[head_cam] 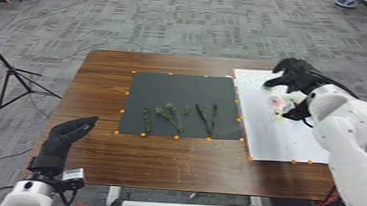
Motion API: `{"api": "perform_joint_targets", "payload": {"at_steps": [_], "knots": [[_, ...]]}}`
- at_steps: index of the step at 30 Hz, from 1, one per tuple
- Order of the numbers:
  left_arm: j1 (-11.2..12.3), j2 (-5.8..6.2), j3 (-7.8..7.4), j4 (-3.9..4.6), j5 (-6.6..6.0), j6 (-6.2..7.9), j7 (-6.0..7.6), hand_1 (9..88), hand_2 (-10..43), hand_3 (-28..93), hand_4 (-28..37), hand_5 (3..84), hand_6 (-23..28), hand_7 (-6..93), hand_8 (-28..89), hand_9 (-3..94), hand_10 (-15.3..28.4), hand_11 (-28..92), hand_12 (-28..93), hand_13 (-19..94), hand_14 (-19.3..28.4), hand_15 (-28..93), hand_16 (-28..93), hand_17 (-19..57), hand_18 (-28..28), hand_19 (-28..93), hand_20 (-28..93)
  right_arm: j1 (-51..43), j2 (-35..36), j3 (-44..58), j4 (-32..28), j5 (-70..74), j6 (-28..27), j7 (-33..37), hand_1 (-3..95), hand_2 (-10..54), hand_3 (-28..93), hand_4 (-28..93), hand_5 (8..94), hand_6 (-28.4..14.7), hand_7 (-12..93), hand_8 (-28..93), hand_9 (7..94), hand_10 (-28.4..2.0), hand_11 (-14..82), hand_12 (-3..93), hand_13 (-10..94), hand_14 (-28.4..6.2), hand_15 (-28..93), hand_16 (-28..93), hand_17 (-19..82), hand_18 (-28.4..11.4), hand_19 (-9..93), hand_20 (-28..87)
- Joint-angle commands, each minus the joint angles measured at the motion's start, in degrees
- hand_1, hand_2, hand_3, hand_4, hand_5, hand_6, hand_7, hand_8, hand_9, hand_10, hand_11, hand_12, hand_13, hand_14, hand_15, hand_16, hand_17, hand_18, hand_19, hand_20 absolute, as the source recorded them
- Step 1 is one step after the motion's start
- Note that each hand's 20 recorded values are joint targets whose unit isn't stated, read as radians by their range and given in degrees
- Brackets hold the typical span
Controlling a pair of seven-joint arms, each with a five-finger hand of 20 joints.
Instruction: Arrange flowers
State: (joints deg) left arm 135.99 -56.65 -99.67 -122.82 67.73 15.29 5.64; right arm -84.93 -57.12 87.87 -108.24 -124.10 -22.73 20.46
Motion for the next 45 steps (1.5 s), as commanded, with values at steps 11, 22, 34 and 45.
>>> {"api": "perform_joint_targets", "payload": {"at_steps": [11, 22, 34, 45], "knots": [[-0.67, -0.46, -0.2, -0.19, 0.86, -2.41, -1.52, 29.8, -3.8, 67, -21.3, 49.7, -2.1, 15.7, -10, 41.3, 12.7, 16, 10, 33, 15.1, 12, 1, 2.4, 11.9, 9, 14, -8.44, 0.62, -2.28, 3.24, -3.32, 3.77, 0.62, 36.4, -9.5, 65, -12, 44.0, -7.0, 34, -6, 54.0, -18.5, 27.7, 32.6, 68, -14.0, 62, 33, 45, -19.9, 87, 47], [-0.6, -1.22, 0.47, -0.03, 0.88, -2.93, -1.7, 29.8, -3.8, 67, -21.2, 49.7, -2.1, 15.6, -10, 41.2, 12.7, 16, 10, 33, 15.0, 12, 1, 2.3, 12.0, 9, 14, -8.74, 0.29, -4.9, 7.76, -7.56, 6.37, 0.21, 39.3, -9.5, 65, -12, 44.5, -6.6, 36, -6, 55.3, -17.8, 30.2, 32.7, 71, -11.4, 62, 33, 48, -17.9, 89, 46], [-0.2, -1.56, 0.13, -0.26, 0.66, -2.52, -1.67, 29.9, -3.7, 67, -21.2, 49.7, -2.1, 15.6, -10, 41.2, 12.6, 16, 10, 33, 15.0, 12, 1, 2.3, 12.0, 9, 14, -7.27, 1.74, -7.45, 9.4, -5.97, 12.74, 1.31, 66.6, -9.2, 54, -12, 60.9, -3.8, 37, 22, 80.9, -11.0, 15.1, 48.4, 83, -5.7, 55, 34, 60, -10.1, 87, 43], [0.56, -0.79, -0.15, 0.15, -0.7, -1.14, -0.32, 29.9, -3.6, 67, -21.1, 49.6, -1.8, 15.3, -10, 41.2, 12.7, 16, 10, 33, 15.1, 12, 1, 2.3, 12.0, 9, 14, 2.12, 3.94, -11.09, 0.96, 0.77, 13.99, -3.51, 68.5, -9.5, 54, -12, 68.5, -4.0, 33, 22, 86.8, -11.0, 11.8, 45.5, 88, -4.1, 48, 36, 65, -7.6, 83, 44]]}}
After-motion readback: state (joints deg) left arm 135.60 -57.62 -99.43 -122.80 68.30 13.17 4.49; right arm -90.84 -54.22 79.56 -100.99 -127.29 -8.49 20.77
